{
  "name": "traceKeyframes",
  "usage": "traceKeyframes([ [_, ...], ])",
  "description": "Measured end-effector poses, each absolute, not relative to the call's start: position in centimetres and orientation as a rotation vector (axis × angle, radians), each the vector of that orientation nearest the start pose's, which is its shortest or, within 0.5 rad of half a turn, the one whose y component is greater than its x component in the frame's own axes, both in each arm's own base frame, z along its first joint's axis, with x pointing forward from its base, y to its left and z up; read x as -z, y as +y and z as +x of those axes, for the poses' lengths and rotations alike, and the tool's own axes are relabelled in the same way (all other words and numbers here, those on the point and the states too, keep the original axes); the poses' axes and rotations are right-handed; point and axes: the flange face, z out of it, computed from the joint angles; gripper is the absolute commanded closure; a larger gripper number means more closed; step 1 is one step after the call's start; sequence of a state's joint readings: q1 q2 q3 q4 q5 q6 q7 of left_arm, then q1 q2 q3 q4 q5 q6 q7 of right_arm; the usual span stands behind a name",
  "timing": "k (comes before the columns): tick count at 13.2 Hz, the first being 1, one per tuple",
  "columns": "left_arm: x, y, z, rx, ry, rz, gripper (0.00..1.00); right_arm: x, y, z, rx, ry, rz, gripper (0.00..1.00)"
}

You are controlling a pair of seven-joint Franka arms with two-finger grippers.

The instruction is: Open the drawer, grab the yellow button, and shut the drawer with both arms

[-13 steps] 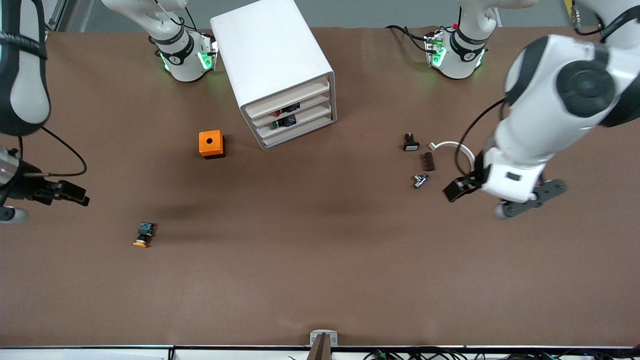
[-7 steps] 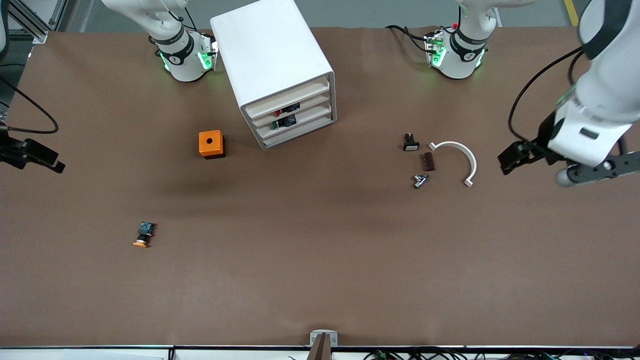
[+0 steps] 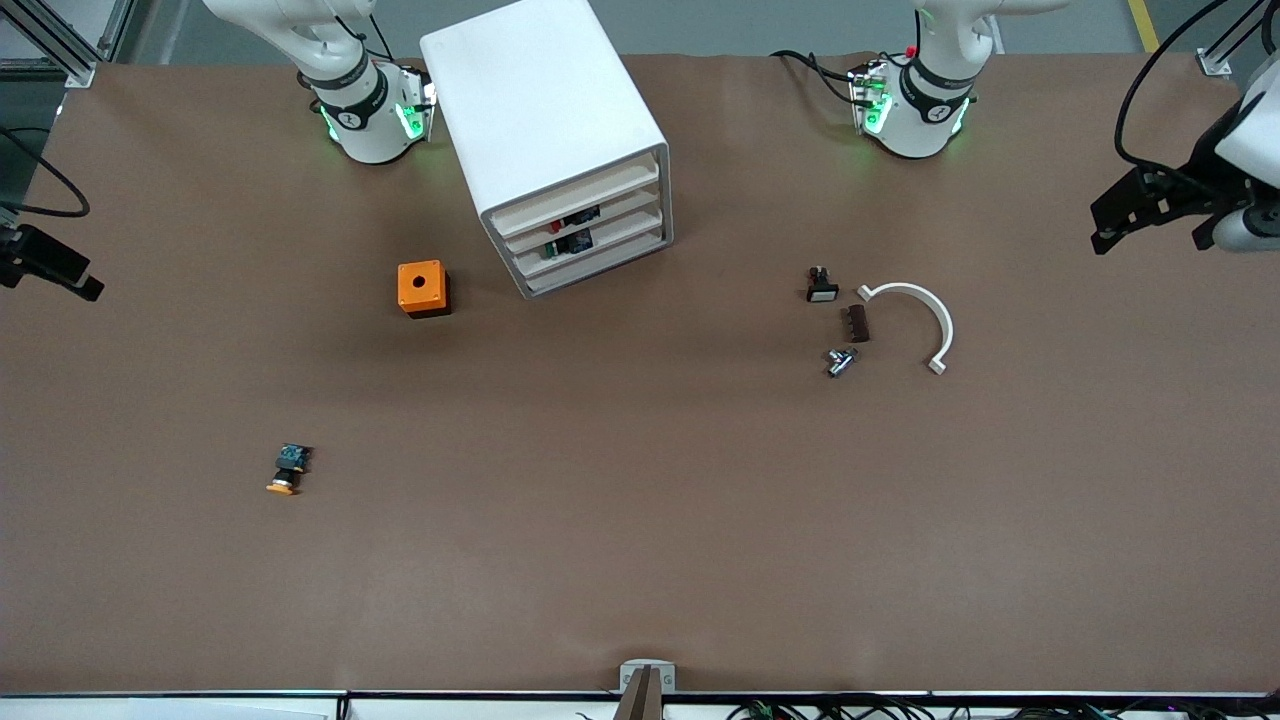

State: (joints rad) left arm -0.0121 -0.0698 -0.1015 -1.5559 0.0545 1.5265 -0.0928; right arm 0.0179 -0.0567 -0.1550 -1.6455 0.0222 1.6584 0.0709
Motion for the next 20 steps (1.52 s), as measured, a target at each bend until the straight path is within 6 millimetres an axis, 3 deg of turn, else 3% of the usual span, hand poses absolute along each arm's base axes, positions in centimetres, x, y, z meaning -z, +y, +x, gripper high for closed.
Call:
traceKeyframes([
  [4,-66.2,-5.4,50.8,0.047,0.082,-3.076,0.0,-63.9,-7.1,52.8,0.104,0.323,-3.092,0.0],
  [14,-65.7,-5.4,50.4,0.0,0.104,-3.072,0.0,-63.2,-7.1,52.8,0.087,0.321,-3.1,0.0],
  [20,-64.9,-6.8,49.4,-0.029,0.136,-3.063,0.0,-63.0,-7.1,52.8,0.08,0.321,-3.1,0.0],
])
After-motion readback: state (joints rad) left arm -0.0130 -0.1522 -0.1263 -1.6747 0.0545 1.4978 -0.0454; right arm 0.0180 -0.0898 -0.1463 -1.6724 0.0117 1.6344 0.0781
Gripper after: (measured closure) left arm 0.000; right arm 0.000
